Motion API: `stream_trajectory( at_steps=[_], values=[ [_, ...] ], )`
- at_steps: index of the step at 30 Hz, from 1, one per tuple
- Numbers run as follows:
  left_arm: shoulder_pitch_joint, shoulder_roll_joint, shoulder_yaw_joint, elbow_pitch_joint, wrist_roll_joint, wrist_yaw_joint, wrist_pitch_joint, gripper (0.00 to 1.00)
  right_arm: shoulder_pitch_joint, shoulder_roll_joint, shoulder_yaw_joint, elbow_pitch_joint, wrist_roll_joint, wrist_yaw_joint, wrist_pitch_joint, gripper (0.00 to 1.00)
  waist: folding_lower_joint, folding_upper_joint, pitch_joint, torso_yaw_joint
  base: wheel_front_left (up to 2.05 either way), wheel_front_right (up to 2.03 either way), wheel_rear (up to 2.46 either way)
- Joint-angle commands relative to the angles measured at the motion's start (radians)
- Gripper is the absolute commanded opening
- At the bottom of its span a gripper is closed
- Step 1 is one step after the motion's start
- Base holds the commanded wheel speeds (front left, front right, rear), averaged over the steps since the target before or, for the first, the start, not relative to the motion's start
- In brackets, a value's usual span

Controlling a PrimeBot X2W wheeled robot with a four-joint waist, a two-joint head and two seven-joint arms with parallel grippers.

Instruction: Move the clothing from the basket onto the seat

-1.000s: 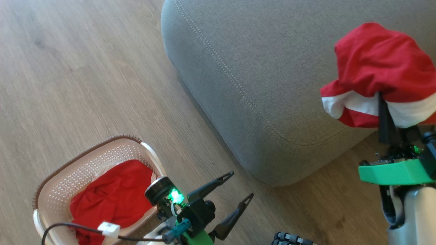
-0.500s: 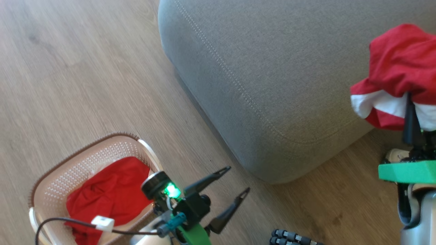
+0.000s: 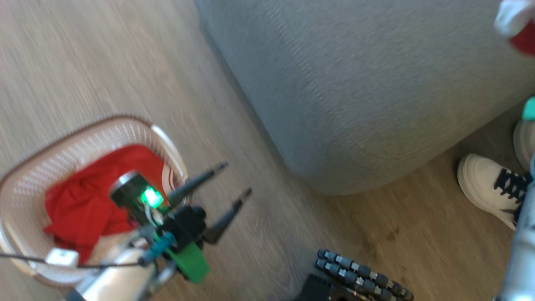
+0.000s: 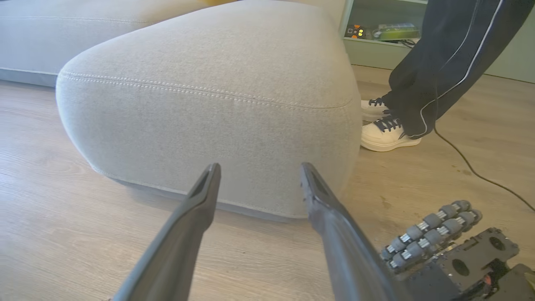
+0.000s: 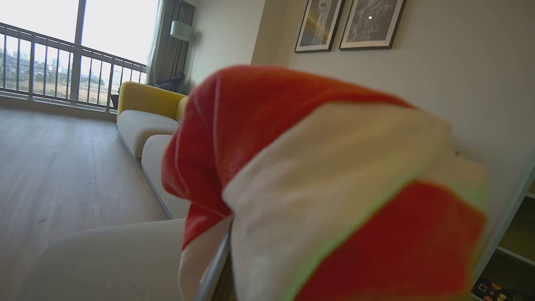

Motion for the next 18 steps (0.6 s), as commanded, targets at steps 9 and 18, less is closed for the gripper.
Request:
stream_trajectory(
  at_steps=[9, 18],
  values=[
    [-0.138, 0.059, 0.073, -0.096, 0.027, -0.001, -0.005, 1.00, -0.265, -0.098, -0.080, 0.122, 0.000, 0.000, -0.009, 0.00, -0.0002, 0.0000, 0.220, 0.122, 0.00, 0.00, 0.00],
    [-0.153, 0.072, 0.011, -0.115, 0.049, -0.001, -0.005, 1.00, -0.472, -0.196, -0.161, 0.367, -0.003, 0.000, -0.009, 0.00, -0.0002, 0.0000, 0.292, 0.198, 0.00, 0.00, 0.00]
  ],
)
